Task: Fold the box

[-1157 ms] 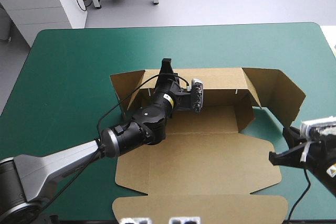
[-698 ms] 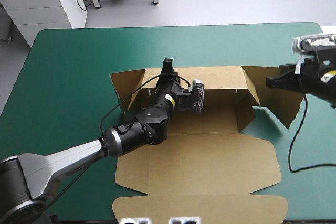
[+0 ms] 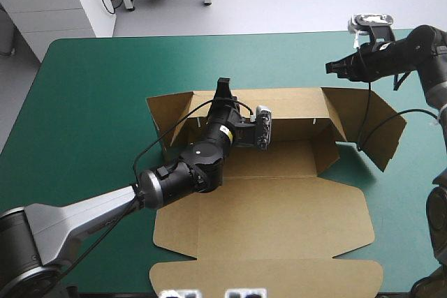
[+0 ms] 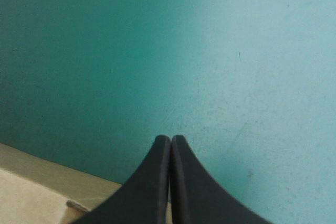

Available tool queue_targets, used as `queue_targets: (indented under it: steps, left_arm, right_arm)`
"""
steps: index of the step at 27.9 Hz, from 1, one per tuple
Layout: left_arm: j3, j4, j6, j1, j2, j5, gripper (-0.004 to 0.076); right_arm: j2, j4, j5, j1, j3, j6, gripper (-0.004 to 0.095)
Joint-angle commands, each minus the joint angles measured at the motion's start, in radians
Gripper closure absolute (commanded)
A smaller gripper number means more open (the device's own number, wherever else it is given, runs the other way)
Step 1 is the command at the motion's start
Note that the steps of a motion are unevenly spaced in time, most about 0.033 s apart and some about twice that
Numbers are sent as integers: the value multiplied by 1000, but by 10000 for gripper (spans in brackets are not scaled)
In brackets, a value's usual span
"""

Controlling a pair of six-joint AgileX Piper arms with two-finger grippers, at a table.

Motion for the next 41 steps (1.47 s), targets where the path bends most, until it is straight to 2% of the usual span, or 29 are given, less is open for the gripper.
queue_targets:
  steps: [1,3,5,10,16,27,32,36,41]
  left_arm:
    - [-14,-26,-18,-9,-25,-7,732]
    - [-14,-26,-18,-9,-25,-7,732]
    - [-14,-26,-18,-9,-25,-7,732]
    - [-14,-26,-18,-9,-25,-7,732]
    - [-14,-26,-18,-9,-25,-4,732]
    - [-14,-41,-18,-9,-25,-1,732]
    - [-14,-67,-88,-9,-25,1,732]
    - [-14,-75,-90,-9,-25,1,732]
    - [-14,-79,-90,-9,-25,11,732]
  right_arm:
    - [-20,15,6,0,-35,-10,926]
    - [-20,-13,33,0,-35,-10,926]
    - [-20,-73,124,0,-35,-23,926]
    - [-20,-83,220,0,-35,-37,926]
    - [-66,-49,220,0,39,-75,926]
    - [-199,-20,171,-2,222,-118,926]
    - [-211,-13,147,-2,270,-118,926]
    - [-225,88,123,-2,338,-180,926]
    - [-308,226,-15,-2,504,-286,926]
